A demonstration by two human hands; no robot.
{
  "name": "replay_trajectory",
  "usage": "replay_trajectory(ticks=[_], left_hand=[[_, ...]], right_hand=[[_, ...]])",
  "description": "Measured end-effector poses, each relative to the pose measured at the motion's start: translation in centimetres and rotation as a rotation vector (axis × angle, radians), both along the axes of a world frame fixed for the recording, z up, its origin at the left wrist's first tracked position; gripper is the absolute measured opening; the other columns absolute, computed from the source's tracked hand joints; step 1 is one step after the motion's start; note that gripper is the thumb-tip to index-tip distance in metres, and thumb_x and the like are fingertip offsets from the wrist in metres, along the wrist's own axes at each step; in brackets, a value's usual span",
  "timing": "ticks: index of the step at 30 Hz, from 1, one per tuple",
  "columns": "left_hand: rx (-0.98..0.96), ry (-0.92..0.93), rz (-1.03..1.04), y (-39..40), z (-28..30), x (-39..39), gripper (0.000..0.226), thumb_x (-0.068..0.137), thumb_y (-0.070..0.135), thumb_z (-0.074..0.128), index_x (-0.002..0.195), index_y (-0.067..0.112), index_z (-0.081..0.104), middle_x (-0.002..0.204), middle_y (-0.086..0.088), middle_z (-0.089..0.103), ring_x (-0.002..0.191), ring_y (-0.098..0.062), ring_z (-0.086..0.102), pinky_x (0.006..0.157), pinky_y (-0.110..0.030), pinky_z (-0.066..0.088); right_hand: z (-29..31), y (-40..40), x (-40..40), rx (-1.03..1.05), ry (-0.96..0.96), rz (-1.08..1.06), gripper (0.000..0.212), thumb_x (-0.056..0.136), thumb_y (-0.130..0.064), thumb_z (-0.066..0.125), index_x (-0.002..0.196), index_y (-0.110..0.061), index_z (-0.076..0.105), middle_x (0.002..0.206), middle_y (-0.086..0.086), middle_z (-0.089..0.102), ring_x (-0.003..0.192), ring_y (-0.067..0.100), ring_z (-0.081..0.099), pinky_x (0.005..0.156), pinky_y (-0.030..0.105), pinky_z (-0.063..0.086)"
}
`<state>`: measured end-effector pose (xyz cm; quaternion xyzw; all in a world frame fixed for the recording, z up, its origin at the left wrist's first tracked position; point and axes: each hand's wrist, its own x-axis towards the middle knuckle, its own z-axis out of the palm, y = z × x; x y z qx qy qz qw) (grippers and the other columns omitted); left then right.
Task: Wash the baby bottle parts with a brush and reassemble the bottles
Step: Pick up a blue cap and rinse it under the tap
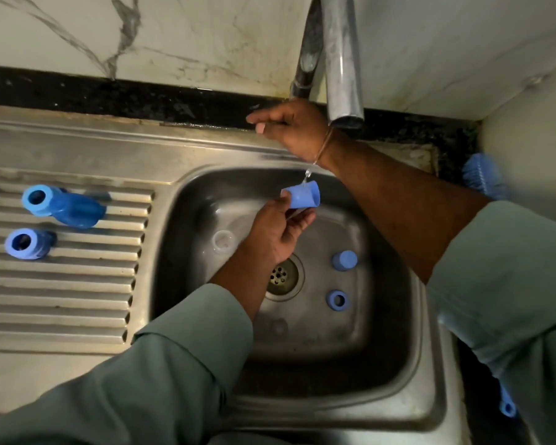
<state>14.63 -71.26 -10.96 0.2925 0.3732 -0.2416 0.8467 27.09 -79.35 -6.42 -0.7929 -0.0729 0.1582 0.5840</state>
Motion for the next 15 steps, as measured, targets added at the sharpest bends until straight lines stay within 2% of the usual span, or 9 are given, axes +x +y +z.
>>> replay_trajectory(ticks=[3, 5, 7, 10, 13, 15], left_hand=[[0.201, -0.15, -0.13, 0.0, 0.3, 0.1, 0.017, 0.091, 0.008, 0.065, 0.107, 0.005, 0.061, 0.094, -0.012, 0.066, 0.076, -0.019, 0.065, 0.063, -0.026, 0.058], [0.405, -0.28, -0.202, 0.2, 0.5, 0.1, 0.023, 0.084, 0.002, 0.073, 0.105, 0.004, 0.065, 0.09, -0.011, 0.067, 0.07, -0.016, 0.064, 0.062, -0.024, 0.056], [0.73, -0.443, -0.283, 0.7, 0.7, 0.0, 0.03, 0.077, 0.005, 0.08, 0.104, 0.005, 0.068, 0.093, -0.009, 0.069, 0.075, -0.015, 0.066, 0.067, -0.025, 0.056], [1.257, -0.746, -0.525, 2.1, 1.6, -0.1, 0.043, 0.077, 0.012, 0.079, 0.118, 0.012, 0.066, 0.113, -0.007, 0.067, 0.099, -0.018, 0.064, 0.088, -0.027, 0.051], [1.507, -0.978, -0.712, 3.4, 4.0, -0.4, 0.044, 0.088, 0.016, 0.066, 0.132, 0.016, 0.058, 0.127, -0.008, 0.06, 0.112, -0.023, 0.059, 0.096, -0.032, 0.047], [1.576, -1.044, -0.682, 4.0, 5.8, -0.3, 0.046, 0.091, 0.017, 0.063, 0.136, 0.015, 0.054, 0.132, -0.008, 0.057, 0.116, -0.024, 0.058, 0.099, -0.035, 0.046]], right_hand=[[2.1, -0.3, -0.9, 0.096, 0.02, -0.116, 0.022, 0.09, 0.003, 0.055, 0.109, 0.012, 0.064, 0.073, -0.016, 0.071, 0.07, -0.005, 0.063, 0.068, 0.01, 0.047], [3.3, -0.9, -1.8, 0.191, 0.035, -0.156, 0.023, 0.095, 0.0, 0.046, 0.104, 0.009, 0.065, 0.068, -0.014, 0.069, 0.068, -0.003, 0.061, 0.066, 0.013, 0.047], [3.8, -1.5, -2.7, 0.332, 0.106, -0.227, 0.028, 0.099, -0.008, 0.04, 0.093, -0.007, 0.068, 0.066, -0.012, 0.067, 0.067, 0.0, 0.06, 0.062, 0.019, 0.047], [3.5, -1.3, -3.3, 0.578, 0.232, -0.417, 0.02, 0.098, -0.012, 0.042, 0.095, -0.008, 0.062, 0.065, -0.009, 0.065, 0.061, 0.002, 0.059, 0.052, 0.019, 0.044], [3.7, -0.9, -4.5, 0.621, 0.266, -0.512, 0.021, 0.093, -0.014, 0.048, 0.111, -0.012, 0.059, 0.086, 0.0, 0.064, 0.076, 0.009, 0.061, 0.062, 0.021, 0.046], [3.4, -1.3, -6.1, 0.613, 0.244, -0.568, 0.02, 0.092, -0.014, 0.051, 0.11, -0.019, 0.06, 0.104, 0.001, 0.067, 0.095, 0.011, 0.063, 0.074, 0.027, 0.051]])
